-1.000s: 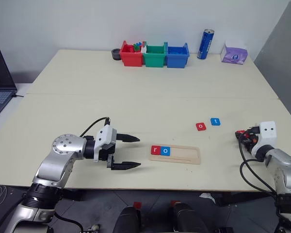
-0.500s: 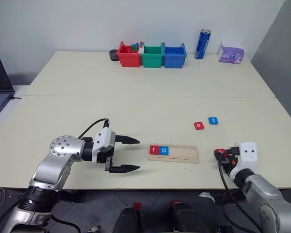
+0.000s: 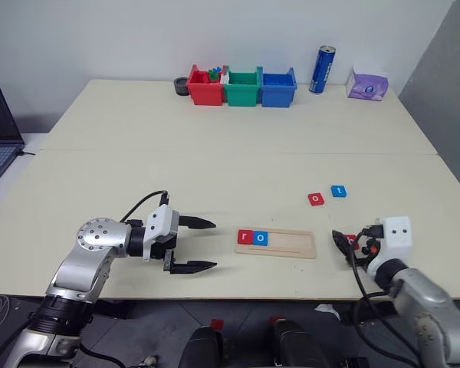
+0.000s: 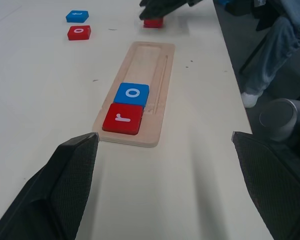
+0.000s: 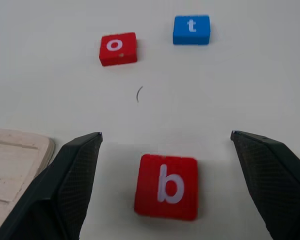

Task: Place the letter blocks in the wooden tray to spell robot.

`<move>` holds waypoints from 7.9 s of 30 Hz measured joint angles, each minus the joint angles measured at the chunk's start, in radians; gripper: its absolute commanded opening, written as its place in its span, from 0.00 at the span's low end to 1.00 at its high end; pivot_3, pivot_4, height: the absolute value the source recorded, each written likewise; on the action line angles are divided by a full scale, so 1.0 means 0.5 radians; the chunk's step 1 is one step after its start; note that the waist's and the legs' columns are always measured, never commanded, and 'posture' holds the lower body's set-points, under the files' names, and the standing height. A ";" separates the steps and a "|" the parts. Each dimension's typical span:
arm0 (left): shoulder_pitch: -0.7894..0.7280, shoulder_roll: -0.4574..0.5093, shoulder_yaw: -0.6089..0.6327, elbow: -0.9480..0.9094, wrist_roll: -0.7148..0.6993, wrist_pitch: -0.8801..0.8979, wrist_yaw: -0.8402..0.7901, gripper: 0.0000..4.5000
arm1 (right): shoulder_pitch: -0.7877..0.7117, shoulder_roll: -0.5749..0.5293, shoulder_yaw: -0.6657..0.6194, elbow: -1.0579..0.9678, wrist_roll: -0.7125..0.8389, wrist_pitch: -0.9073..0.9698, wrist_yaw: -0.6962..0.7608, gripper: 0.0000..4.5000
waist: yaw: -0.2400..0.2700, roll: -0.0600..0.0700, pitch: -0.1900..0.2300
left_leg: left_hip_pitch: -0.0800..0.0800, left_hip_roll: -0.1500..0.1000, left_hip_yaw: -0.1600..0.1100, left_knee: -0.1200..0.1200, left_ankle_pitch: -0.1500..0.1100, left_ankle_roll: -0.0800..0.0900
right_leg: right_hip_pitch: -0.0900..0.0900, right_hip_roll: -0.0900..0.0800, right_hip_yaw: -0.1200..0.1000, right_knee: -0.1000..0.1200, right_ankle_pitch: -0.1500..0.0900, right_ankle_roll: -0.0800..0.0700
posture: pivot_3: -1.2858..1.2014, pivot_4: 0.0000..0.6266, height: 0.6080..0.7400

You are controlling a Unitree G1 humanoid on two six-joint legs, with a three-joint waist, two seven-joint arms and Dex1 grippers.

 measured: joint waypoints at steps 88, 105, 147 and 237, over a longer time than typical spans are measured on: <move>0.123 0.004 0.000 -0.023 0.102 -0.097 0.178 1.00 | -1.341 -0.616 1.391 0.886 -0.593 -0.571 1.788 0.33 | 0.002 -0.002 0.006 | -0.002 0.001 -0.004 0.002 0.000 0.000 | -0.001 -0.002 -0.008 0.001 0.006 -0.010 | 0.52 0.24 1.00; 0.138 0.002 -0.002 -0.071 0.101 -0.070 0.200 1.00 | -1.311 -0.687 1.211 0.657 -0.452 -0.390 1.810 0.98 | 0.004 -0.002 0.006 | -0.002 0.001 -0.005 0.001 0.000 0.000 | -0.001 -0.003 -0.009 0.001 0.006 -0.010 | 0.52 0.24 1.00; 0.147 -0.003 -0.004 -0.053 0.117 -0.081 0.203 1.00 | -1.044 -0.762 1.214 0.493 -0.422 -0.260 1.511 0.01 | 0.002 -0.002 0.006 | -0.002 0.000 -0.004 0.002 0.000 0.000 | -0.001 -0.002 -0.008 0.001 0.001 -0.002 | 0.52 0.24 1.00; 0.156 -0.020 0.035 -0.088 0.071 0.007 0.265 1.00 | -0.931 0.194 0.540 1.061 -0.493 -0.279 0.027 0.32 | -0.001 -0.002 0.005 | -0.002 0.000 0.000 0.000 0.000 0.000 | -0.001 -0.002 -0.004 0.001 0.006 -0.009 | 0.52 0.24 1.00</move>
